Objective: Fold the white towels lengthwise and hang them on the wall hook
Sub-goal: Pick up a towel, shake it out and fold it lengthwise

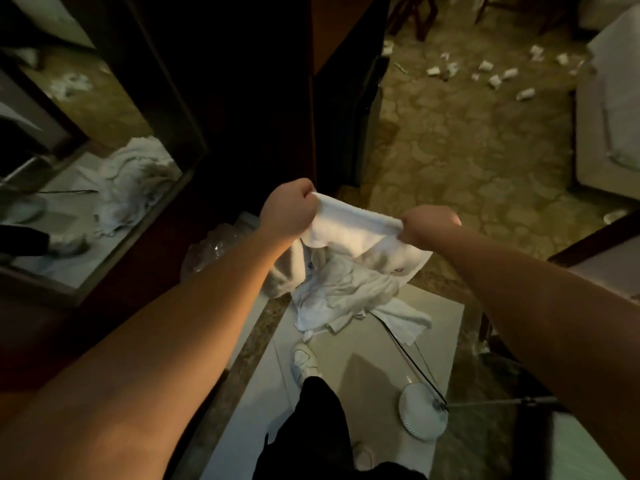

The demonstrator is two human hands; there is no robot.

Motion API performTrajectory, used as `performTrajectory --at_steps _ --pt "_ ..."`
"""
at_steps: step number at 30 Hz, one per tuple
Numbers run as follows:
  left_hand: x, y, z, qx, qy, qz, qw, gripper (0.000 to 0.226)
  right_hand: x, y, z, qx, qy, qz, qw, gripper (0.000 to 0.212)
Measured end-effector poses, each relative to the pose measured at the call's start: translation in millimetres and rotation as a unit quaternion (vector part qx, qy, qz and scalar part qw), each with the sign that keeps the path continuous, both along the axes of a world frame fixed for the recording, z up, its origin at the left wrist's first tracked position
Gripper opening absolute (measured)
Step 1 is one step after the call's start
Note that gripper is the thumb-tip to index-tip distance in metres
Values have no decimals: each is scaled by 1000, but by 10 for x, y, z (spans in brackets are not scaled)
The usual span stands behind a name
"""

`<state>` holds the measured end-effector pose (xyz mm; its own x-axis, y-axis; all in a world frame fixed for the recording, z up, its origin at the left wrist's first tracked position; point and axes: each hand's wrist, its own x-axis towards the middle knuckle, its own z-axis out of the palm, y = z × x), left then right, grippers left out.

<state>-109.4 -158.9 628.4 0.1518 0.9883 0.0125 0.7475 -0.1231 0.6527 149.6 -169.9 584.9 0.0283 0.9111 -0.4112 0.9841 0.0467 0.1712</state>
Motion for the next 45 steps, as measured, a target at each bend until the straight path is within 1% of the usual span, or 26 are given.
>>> performTrajectory --at_steps 2,4,8,10,11,13,14,15,16,17,18,19,20,22,23,24,28,30,33,36,40,42,45 --pt "-35 -347 187 14 8 7 1000 15 -40 -320 91 14 11 -6 1000 30" --pt "-103 -679 370 20 10 19 1000 17 -107 -612 232 31 38 1 999 34" --pt "-337 -1275 726 0 -9 45 999 20 -332 -1055 704 34 75 76 994 52" --pt "-485 -1568 863 -23 -16 42 999 17 -470 -1261 939 26 88 94 991 55" --pt "-568 -1698 914 -29 -19 40 999 14 -543 -1358 1036 16 115 92 989 54" --pt "-756 -1933 994 -33 -38 39 998 5 -705 -1570 1187 -4 202 77 976 49" --pt "-848 -2058 1039 -33 -57 34 997 8 -796 -1694 1251 -9 235 75 969 46" --pt "-931 -2194 1093 -34 -72 23 997 19 -892 -1823 1304 -11 257 81 963 45" --pt "-1011 -2343 1153 -41 -69 10 997 31 -993 -1958 1347 -10 271 90 958 45" --pt "-1085 -2512 1219 -48 -41 -7 998 45 -1101 -2102 1383 -7 284 97 954 45" --pt "-1158 -2694 1278 -53 8 -25 998 56 -1209 -2256 1412 -1 300 101 949 45" --pt "-1237 -2887 1322 -58 59 -39 996 62 -1318 -2414 1442 7 314 103 944 44" --pt "-1330 -3079 1342 -62 98 -48 992 60 -1429 -2581 1470 18 327 107 939 43" --pt "-1566 -3471 1353 -59 127 -53 989 36 -1680 -2940 1535 41 342 119 931 43" --pt "-1704 -3685 1364 -55 116 -46 991 25 -1822 -3126 1574 50 344 125 929 44" --pt "-1859 -3907 1382 -51 96 -31 994 20 -1981 -3320 1616 57 345 132 928 44" --pt "-2479 -4836 1571 -24 -2 47 999 11 -2636 -4084 1801 72 360 150 918 39" --pt "-2744 -5240 1690 -25 -41 78 996 16 -2959 -4484 1971 70 377 165 909 35" --pt "-3015 -5749 1818 -36 -67 110 991 23 -3438 -5012 2246 76 365 218 902 29" --pt "-3191 -6166 1871 -66 -81 100 990 34 -3887 -5451 2451 70 338 265 900 19" --pt "-3425 -6656 1953 -112 -134 61 983 17 -4199 -5839 2593 73 341 277 895 7" --pt "-3477 -6866 2000 -100 -144 63 983 14 -4265 -5975 2675 81 347 288 889 5" --pt "-3486 -7094 1997 -54 -108 91 988 12 -4383 -6159 2774 76 343 328 877 8"
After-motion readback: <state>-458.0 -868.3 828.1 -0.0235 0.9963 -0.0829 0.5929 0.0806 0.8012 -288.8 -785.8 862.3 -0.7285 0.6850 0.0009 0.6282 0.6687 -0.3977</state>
